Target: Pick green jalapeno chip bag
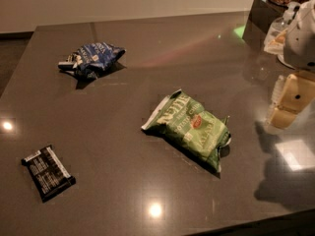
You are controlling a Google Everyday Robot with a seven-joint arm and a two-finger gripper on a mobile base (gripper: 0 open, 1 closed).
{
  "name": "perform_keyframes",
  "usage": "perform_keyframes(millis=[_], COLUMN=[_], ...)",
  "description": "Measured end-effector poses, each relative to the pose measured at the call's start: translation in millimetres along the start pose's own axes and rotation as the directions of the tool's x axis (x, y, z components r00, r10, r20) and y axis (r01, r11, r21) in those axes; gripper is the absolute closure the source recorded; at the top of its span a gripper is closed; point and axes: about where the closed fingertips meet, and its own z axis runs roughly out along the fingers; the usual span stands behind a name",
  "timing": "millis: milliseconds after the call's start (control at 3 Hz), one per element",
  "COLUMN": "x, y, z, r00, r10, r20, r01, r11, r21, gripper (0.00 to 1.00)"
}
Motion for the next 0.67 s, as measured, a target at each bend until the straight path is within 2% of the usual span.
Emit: perform_keyframes(millis=[667], x=[-32.7], y=[6.4], z=[35.4], r00=[0.997], r10=[-0.01], r20=[0.074], r01=[0.012], r11=[0.9993], r21=[-0.036], gripper=[0.0])
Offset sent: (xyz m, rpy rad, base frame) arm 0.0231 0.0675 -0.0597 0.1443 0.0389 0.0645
